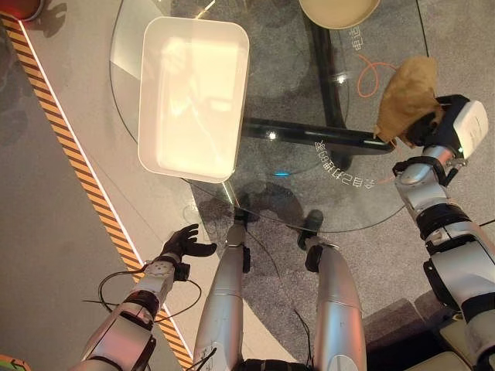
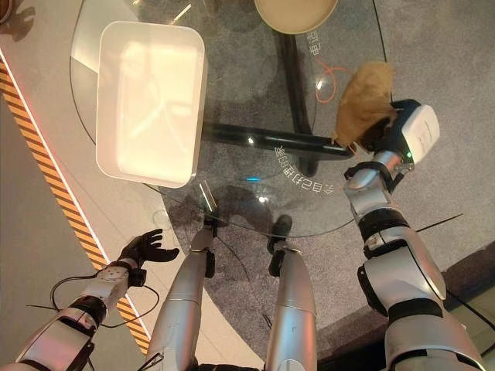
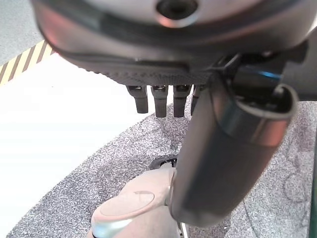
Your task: Wipe the table with a cloth and put it in the basket.
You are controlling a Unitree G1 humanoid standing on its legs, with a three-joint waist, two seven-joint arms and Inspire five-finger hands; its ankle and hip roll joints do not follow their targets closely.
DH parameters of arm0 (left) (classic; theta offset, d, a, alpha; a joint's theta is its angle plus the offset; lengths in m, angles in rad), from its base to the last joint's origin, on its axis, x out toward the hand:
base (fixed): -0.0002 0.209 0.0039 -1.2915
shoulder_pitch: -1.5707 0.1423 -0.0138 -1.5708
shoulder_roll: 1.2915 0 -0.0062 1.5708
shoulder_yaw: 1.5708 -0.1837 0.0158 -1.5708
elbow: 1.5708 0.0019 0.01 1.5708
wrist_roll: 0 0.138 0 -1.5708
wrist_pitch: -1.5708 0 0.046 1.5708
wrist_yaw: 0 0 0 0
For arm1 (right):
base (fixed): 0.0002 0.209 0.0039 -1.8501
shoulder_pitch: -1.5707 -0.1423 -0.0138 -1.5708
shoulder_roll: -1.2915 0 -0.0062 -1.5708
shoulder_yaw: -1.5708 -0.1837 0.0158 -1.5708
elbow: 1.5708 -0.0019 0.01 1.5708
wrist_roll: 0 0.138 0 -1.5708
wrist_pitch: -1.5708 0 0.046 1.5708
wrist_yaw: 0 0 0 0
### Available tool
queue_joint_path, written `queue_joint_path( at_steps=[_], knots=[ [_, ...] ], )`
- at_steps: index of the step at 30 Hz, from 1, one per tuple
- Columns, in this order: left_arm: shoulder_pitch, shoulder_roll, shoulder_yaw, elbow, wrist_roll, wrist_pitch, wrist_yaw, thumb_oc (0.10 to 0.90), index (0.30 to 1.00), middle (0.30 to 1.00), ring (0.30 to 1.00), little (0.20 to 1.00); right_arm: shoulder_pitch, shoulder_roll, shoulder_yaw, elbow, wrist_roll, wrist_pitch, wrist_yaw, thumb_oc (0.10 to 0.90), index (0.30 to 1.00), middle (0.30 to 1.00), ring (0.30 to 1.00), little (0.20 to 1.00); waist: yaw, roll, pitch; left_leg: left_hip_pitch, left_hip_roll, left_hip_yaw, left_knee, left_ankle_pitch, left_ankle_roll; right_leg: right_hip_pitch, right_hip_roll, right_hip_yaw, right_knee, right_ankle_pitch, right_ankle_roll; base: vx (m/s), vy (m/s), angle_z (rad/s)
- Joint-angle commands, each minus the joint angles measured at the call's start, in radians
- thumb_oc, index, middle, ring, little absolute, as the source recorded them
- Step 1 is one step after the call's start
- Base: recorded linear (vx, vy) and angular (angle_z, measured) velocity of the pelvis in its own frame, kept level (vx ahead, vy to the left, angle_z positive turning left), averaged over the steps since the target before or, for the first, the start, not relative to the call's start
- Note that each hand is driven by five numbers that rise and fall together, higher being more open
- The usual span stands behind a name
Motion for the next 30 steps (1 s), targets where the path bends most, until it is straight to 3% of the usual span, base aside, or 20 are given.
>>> queue_joint_path(
  at_steps=[1, 12, 30],
  knots=[
    [0.048, 0.022, 0.035, 0.026, -0.022, 0.003, 0.012, 0.8, 0.9, 0.9, 0.9, 0.9, -0.071, -0.112, 0.052, -0.124, -0.089, -0.078, 0.014, 0.1, 0.3, 0.3, 0.3, 0.2, 0.022, 0.0, -0.027, 0.019, -0.032, 0.058, 0.108, -0.14, 0.051, 0.011, 0.038, 0.031, -0.129, 0.108, 0.043, 0.0, 0.0, 0.0],
    [0.046, 0.003, 0.026, 0.013, -0.005, 0.001, 0.026, 0.8, 0.9, 0.9, 0.9, 0.9, -0.097, -0.052, 0.188, -0.252, -0.177, -0.015, 0.162, 0.1, 0.3, 0.3, 0.3, 0.2, 0.033, 0.003, -0.027, 0.027, -0.041, 0.066, 0.099, -0.136, 0.049, 0.02, 0.036, 0.018, -0.136, 0.1, 0.036, 0.0, 0.0, 0.0],
    [0.034, -0.047, 0.008, 0.015, 0.008, -0.002, 0.043, 0.8, 0.9, 0.9, 0.9, 0.9, -0.089, 0.052, 0.296, -0.3, -0.266, -0.001, 0.301, 0.1, 0.3, 0.3, 0.3, 0.2, 0.045, 0.028, -0.027, 0.039, -0.051, 0.078, 0.082, -0.119, 0.04, 0.03, 0.022, 0.009, -0.142, 0.101, 0.037, 0.0, 0.0, 0.0]
  ],
)
